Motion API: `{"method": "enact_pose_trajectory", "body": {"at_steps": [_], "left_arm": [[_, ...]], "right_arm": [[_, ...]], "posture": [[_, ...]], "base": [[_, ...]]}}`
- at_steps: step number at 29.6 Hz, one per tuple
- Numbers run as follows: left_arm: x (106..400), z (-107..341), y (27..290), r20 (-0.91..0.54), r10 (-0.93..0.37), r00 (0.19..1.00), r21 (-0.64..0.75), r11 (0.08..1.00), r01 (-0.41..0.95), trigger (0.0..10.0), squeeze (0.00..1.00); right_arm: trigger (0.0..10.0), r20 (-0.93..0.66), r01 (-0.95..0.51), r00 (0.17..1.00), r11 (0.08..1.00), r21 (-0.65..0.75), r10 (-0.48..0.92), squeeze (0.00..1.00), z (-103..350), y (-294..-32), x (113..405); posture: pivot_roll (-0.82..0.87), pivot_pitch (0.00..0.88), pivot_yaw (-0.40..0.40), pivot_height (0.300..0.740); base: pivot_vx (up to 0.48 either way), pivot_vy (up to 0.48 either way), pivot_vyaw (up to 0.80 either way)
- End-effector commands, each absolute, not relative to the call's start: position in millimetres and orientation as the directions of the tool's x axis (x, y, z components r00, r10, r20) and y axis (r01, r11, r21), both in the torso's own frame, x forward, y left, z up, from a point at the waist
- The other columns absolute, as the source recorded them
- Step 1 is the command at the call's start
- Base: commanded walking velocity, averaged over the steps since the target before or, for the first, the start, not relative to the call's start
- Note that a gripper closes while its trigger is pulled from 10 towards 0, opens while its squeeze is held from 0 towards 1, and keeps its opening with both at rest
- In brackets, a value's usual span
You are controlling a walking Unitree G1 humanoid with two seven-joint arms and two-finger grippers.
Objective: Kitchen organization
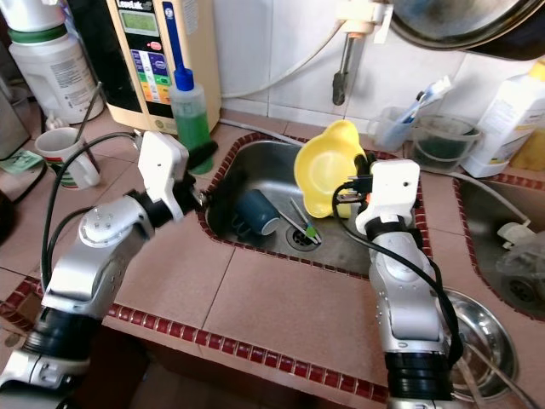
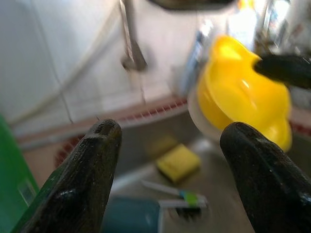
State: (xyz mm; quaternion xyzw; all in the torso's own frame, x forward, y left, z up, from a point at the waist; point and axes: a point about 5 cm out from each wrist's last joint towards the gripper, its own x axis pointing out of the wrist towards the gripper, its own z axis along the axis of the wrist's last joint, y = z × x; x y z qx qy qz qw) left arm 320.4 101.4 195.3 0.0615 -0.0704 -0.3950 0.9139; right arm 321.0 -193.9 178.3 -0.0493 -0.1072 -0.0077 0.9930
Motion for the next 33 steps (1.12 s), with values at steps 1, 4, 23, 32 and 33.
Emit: {"method": "enact_pose_trajectory", "body": {"at_steps": [1,4,23,32,33], "left_arm": [[313.6,195.0,97.1,0.052,-0.762,0.645,0.192,0.642,0.742,10.0,0.0],[307.5,191.6,95.8,0.03,-0.781,0.623,0.19,0.617,0.764,10.0,0.0],[288.1,189.4,90.7,-0.024,-0.826,0.563,0.164,0.552,0.817,10.0,0.0],[285.4,192.1,89.5,-0.022,-0.837,0.547,0.163,0.536,0.828,10.0,0.0],[285.2,192.1,89.6,-0.022,-0.838,0.546,0.163,0.535,0.829,10.0,0.0]], "right_arm": [[10.0,0.2,0.056,0.979,0.995,-0.085,-0.038,0.0,179.2,-202.2,322.5],[10.0,0.182,0.069,0.982,0.994,-0.081,-0.053,0.0,175.9,-206.3,322.4],[10.0,0.065,0.029,0.997,0.997,0.072,-0.034,0.0,159.0,-205.8,336.6],[10.0,0.033,0.002,0.999,0.987,0.159,-0.008,0.0,156.5,-201.8,341.9],[10.0,0.027,-0.001,1.0,0.985,0.172,-0.003,0.0,155.8,-201.1,342.3]], "posture": [[0.08,0.128,0.013,0.74],[0.09,0.145,0.019,0.74],[0.1,0.171,0.037,0.74],[0.11,0.169,0.028,0.74],[0.11,0.17,0.028,0.74]], "base": [[0.0,0.0,0.0],[0.0,0.0,0.0],[0.0,0.0,0.0],[0.0,0.0,0.0],[0.0,0.0,0.0]]}}
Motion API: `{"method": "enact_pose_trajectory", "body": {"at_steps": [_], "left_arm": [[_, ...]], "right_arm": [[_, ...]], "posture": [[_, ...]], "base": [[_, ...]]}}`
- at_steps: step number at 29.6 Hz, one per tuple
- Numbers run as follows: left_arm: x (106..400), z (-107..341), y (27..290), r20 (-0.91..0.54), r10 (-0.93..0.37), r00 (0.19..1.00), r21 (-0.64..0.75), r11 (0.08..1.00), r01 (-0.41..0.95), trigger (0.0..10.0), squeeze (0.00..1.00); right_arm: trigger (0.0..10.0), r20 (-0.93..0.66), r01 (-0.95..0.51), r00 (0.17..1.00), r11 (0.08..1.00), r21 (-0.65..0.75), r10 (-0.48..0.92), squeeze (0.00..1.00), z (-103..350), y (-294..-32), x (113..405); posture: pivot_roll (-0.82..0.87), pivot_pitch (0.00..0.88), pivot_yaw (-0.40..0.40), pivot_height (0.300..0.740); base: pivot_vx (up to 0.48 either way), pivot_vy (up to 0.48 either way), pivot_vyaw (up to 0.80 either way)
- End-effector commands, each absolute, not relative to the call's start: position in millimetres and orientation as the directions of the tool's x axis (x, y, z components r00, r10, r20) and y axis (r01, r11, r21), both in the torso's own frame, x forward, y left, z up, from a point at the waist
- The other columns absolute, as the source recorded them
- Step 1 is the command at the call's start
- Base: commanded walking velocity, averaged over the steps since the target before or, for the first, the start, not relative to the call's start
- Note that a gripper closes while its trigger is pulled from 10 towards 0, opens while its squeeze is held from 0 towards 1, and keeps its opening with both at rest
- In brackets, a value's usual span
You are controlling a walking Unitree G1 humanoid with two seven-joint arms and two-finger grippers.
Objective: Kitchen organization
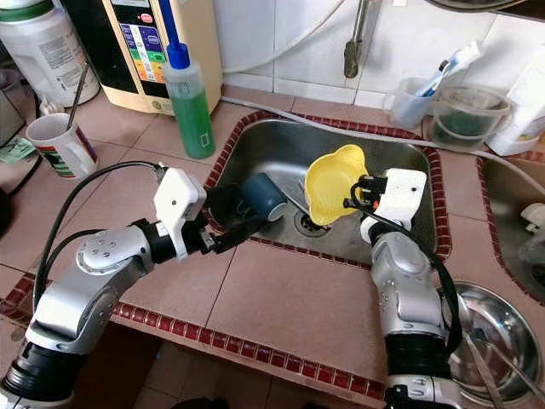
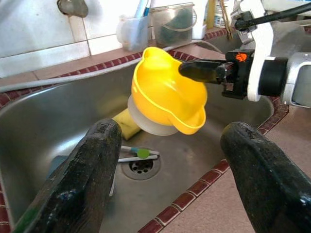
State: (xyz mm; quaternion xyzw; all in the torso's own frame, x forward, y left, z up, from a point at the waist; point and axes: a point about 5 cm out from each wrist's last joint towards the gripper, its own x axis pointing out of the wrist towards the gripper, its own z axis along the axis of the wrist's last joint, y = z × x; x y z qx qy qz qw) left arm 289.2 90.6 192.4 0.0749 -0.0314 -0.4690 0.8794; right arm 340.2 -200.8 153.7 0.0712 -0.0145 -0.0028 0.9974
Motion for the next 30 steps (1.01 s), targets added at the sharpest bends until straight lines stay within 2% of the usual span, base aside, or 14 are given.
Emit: {"method": "enact_pose_trajectory", "body": {"at_steps": [1,9,10,11,12,13,30], "left_arm": [[285.2,192.1,89.6,-0.022,-0.838,0.546,0.163,0.535,0.829,10.0,0.0],[283.2,191.8,88.0,-0.03,-0.847,0.53,0.158,0.52,0.839,10.0,0.0],[283.1,191.8,88.3,-0.03,-0.847,0.53,0.158,0.52,0.84,10.0,0.0],[283.1,191.8,88.5,-0.03,-0.847,0.53,0.158,0.52,0.84,10.0,0.0],[283.0,191.8,88.4,-0.031,-0.847,0.531,0.158,0.52,0.839,10.0,0.0],[283.3,192.2,89.0,-0.03,-0.847,0.531,0.157,0.521,0.839,10.0,0.0],[286.7,195.0,91.1,-0.028,-0.842,0.538,0.165,0.527,0.834,10.0,0.0]], "right_arm": [[10.0,0.027,-0.001,1.0,0.985,0.172,-0.003,0.0,155.8,-201.1,342.3],[10.0,-0.017,-0.025,0.999,0.962,0.273,0.03,0.0,150.7,-194.4,345.3],[10.0,-0.017,-0.027,0.999,0.961,0.277,0.033,0.27,151.0,-193.5,345.3],[10.0,-0.017,-0.027,0.999,0.96,0.278,0.033,0.27,151.0,-193.2,345.2],[10.0,-0.018,-0.027,0.999,0.959,0.282,0.034,0.45,151.1,-193.2,345.2],[10.0,-0.012,-0.036,0.999,0.958,0.285,0.041,1.0,151.8,-192.5,345.2],[10.0,0.021,-0.094,0.996,0.946,0.31,0.092,1.0,158.3,-186.9,346.3]], "posture": [[0.11,0.17,0.028,0.74],[0.11,0.175,0.027,0.74],[0.11,0.175,0.027,0.74],[0.11,0.175,0.027,0.74],[0.11,0.175,0.027,0.74],[0.11,0.175,0.027,0.74],[0.11,0.166,0.026,0.74]], "base": [[0.0,0.0,0.0],[0.0,0.0,0.0],[0.0,0.0,0.0],[0.0,0.0,0.0],[0.0,0.0,0.0],[0.0,0.0,0.0],[0.0,0.0,0.0]]}}
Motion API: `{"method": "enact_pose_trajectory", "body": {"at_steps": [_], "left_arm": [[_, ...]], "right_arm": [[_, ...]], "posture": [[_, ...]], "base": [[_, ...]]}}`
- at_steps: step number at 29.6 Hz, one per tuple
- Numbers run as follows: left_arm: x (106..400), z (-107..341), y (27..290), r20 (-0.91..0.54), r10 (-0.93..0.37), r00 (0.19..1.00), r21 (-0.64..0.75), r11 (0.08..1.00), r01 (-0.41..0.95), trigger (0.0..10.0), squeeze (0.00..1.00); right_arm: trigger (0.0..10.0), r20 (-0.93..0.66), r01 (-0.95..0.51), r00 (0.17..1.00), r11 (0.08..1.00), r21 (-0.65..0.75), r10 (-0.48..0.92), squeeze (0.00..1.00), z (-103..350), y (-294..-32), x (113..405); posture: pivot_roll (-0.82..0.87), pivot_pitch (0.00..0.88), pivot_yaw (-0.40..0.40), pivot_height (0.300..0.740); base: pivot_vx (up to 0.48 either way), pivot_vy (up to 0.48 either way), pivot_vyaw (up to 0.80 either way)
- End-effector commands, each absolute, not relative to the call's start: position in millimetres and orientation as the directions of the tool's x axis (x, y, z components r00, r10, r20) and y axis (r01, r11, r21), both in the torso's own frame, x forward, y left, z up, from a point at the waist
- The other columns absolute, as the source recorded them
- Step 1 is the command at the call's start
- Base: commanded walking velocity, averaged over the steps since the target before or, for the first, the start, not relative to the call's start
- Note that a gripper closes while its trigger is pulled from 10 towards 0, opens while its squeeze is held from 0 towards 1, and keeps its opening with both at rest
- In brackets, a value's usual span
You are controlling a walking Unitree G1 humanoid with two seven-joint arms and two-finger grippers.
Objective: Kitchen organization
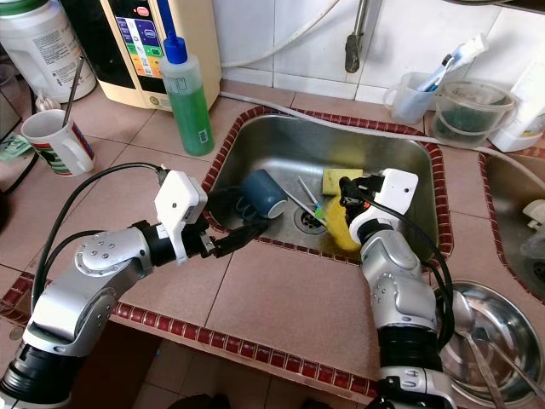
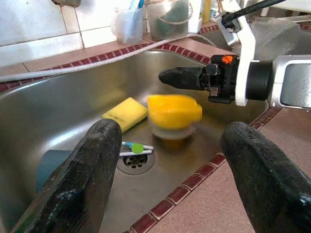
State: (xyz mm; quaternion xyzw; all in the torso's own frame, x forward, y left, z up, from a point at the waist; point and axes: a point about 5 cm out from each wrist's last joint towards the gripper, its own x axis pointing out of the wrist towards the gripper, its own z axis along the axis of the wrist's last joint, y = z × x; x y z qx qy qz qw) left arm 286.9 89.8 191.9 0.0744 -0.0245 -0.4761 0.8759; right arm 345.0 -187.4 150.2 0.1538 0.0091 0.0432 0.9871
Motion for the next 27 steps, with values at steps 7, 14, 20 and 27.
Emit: {"method": "enact_pose_trajectory", "body": {"at_steps": [7,14,20,27], "left_arm": [[290.4,196.6,92.9,-0.021,-0.835,0.55,0.176,0.538,0.824,10.0,0.0],[307.7,205.1,101.3,0.024,-0.788,0.615,0.191,0.607,0.771,10.0,0.0],[321.1,211.4,111.0,0.062,-0.729,0.681,0.184,0.679,0.71,10.0,0.0],[330.9,206.6,122.1,0.072,-0.648,0.758,0.137,0.759,0.636,10.0,0.0]], "right_arm": [[10.0,0.068,-0.124,0.992,0.95,0.287,0.109,1.0,167.1,-185.1,347.7],[10.0,0.168,-0.149,0.98,0.958,0.243,0.11,1.0,186.4,-180.0,351.0],[10.0,0.223,-0.147,0.969,0.969,0.197,0.102,1.0,198.0,-179.7,352.2],[10.0,0.241,-0.107,0.967,0.989,0.107,0.079,1.0,198.5,-178.1,347.4]], "posture": [[0.11,0.154,0.022,0.74],[0.11,0.114,0.009,0.74],[0.11,0.077,-0.007,0.74],[0.1,0.02,-0.029,0.74]], "base": [[0.0,0.0,0.0],[0.0,0.0,0.0],[0.0,0.0,0.0],[0.0,0.0,0.0]]}}
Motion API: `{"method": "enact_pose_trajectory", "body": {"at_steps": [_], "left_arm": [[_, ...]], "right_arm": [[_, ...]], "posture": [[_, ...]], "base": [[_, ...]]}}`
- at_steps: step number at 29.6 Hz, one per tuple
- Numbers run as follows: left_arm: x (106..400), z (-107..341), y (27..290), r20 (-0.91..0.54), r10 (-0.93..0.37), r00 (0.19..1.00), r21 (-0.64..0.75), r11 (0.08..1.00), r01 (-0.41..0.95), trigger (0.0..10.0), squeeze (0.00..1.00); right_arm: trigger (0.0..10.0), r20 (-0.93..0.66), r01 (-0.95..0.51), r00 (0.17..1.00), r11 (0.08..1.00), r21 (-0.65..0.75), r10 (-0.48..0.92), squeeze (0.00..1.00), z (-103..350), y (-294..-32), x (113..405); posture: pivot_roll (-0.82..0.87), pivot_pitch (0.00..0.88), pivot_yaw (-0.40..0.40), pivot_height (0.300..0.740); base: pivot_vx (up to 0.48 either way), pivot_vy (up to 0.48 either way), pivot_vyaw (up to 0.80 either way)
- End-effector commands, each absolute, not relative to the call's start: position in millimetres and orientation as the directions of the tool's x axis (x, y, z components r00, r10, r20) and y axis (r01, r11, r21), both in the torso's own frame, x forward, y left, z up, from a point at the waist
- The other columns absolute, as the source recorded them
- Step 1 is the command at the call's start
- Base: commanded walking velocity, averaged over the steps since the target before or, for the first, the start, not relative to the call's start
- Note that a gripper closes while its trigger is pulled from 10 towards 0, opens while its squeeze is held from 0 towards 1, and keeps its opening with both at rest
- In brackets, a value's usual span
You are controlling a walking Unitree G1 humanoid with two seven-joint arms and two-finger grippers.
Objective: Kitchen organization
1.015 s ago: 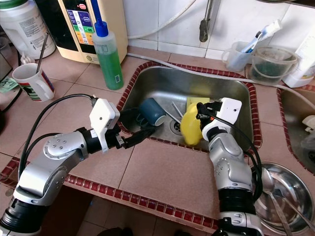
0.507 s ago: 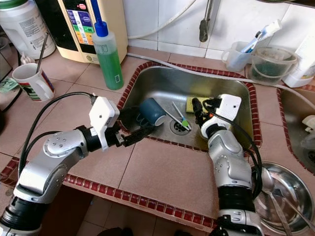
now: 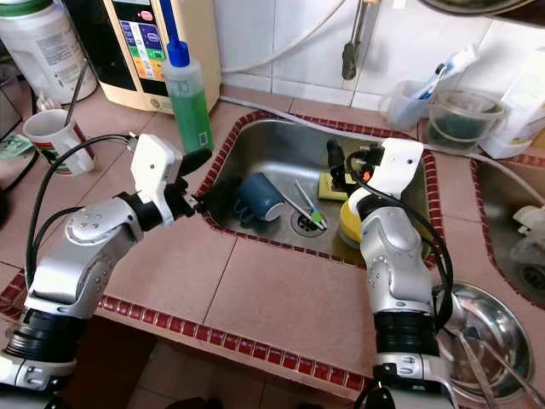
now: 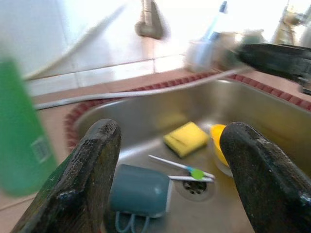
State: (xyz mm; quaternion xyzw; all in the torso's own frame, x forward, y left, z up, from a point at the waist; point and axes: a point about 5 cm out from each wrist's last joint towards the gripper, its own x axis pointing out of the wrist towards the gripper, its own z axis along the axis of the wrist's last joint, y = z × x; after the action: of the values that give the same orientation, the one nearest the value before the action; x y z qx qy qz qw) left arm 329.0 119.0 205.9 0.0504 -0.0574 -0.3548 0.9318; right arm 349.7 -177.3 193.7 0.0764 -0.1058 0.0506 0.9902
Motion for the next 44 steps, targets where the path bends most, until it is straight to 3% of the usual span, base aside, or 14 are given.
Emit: {"method": "enact_pose_trajectory", "body": {"at_steps": [1,6,13,21,22,44], "left_arm": [[331.9,203.9,124.0,0.083,-0.615,0.784,0.104,0.788,0.607,10.0,0.0],[331.9,194.3,124.7,0.111,-0.508,0.854,0.01,0.86,0.51,10.0,0.0],[324.4,180.5,128.1,0.141,-0.356,0.924,-0.089,0.925,0.37,10.0,0.0],[318.1,177.3,120.2,0.177,-0.342,0.923,-0.079,0.93,0.36,10.0,0.0],[318.5,180.0,119.8,0.189,-0.345,0.92,-0.077,0.928,0.364,10.0,0.0],[325.9,185.6,121.3,0.211,-0.37,0.905,-0.035,0.922,0.385,10.0,0.0]], "right_arm": [[10.0,0.251,-0.091,0.966,0.992,0.089,0.066,1.0,197.9,-176.8,343.7],[10.0,0.282,-0.049,0.958,0.999,0.015,0.043,1.0,194.1,-175.3,331.1],[10.0,0.346,0.024,0.938,0.999,0.033,-0.034,1.0,191.2,-178.6,305.0],[10.0,0.369,0.028,0.929,0.999,-0.02,-0.018,1.0,189.4,-166.9,295.4],[10.0,0.374,0.022,0.927,0.999,-0.023,-0.011,0.0,190.7,-165.8,295.6],[10.0,0.379,-0.002,0.925,0.999,-0.044,0.019,0.0,188.2,-148.1,309.5]], "posture": [[0.1,0.011,-0.031,0.74],[0.1,0.0,-0.034,0.74],[0.09,0.0,-0.029,0.74],[0.07,0.0,-0.027,0.74],[0.07,0.0,-0.027,0.74],[0.09,0.0,-0.003,0.74]], "base": [[0.0,0.0,0.0],[0.0,0.0,0.0],[0.0,0.0,0.0],[0.0,0.0,0.0],[0.0,0.0,0.0],[0.0,0.0,0.0]]}}
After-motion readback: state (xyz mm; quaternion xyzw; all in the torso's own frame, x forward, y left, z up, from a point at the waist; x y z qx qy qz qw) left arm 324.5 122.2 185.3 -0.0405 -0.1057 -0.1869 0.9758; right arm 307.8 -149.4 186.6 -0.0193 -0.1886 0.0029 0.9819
